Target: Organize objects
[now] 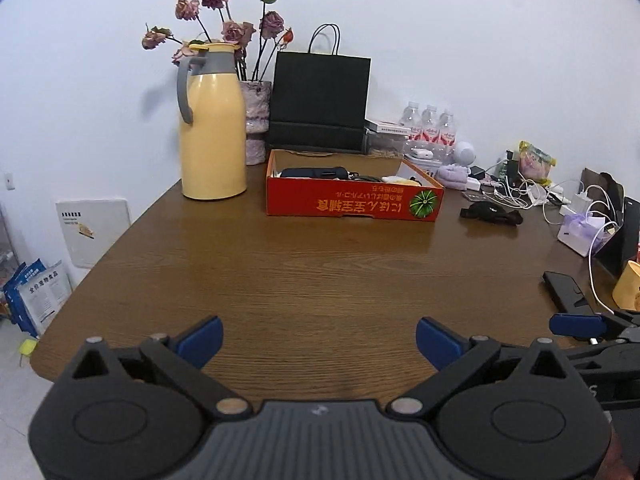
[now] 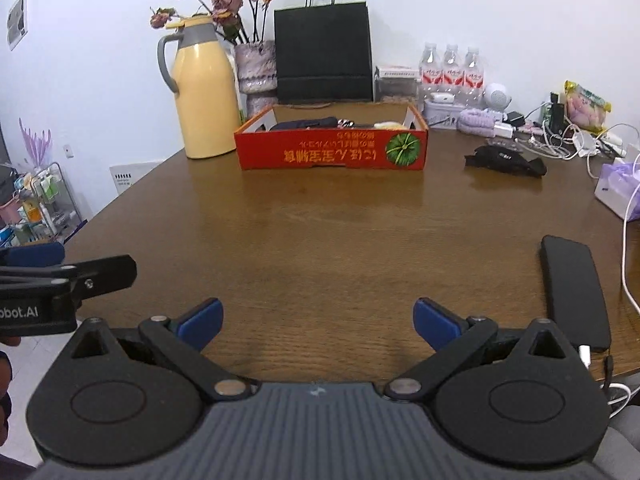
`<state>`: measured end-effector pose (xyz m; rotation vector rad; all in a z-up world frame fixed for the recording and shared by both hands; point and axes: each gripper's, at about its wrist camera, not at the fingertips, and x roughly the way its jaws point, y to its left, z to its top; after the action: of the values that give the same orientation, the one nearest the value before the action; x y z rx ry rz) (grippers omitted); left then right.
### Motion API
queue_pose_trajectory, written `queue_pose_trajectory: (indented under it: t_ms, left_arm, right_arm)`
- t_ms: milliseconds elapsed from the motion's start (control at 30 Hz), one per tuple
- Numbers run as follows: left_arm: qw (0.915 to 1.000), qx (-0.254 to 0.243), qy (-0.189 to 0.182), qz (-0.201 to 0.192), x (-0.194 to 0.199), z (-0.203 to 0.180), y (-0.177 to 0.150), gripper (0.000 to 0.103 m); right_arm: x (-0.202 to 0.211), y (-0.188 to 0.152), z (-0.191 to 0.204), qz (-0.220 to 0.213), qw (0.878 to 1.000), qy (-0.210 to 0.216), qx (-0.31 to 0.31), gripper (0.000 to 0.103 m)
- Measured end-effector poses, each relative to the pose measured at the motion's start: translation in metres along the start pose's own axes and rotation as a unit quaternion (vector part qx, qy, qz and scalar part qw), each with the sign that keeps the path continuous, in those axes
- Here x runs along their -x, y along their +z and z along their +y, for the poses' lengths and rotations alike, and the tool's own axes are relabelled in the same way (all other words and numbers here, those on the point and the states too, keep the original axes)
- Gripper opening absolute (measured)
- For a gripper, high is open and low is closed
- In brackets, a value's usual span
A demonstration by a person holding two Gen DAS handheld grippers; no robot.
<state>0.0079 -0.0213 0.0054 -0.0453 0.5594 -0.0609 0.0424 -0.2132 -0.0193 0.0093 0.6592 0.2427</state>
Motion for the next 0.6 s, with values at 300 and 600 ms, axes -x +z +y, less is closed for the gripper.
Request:
queue_pose_trajectory:
  t_ms: [300,600]
  left_arm:
    - [0.9999,-0.004,0.013,-0.001,0.0041,0.0024,-0.0011,0.103]
    - [0.9999,-0.006,0.015,0.002,0.0023,0.0052,-0.0010,0.103]
  right_arm:
    - [0.0048,0.0004,0.0014,-0.021,1.000,-0.013,0.011,0.103]
    - [0.0050,-0.0024,0.0047,-0.026,0.999,-0.023,0.026,0.103]
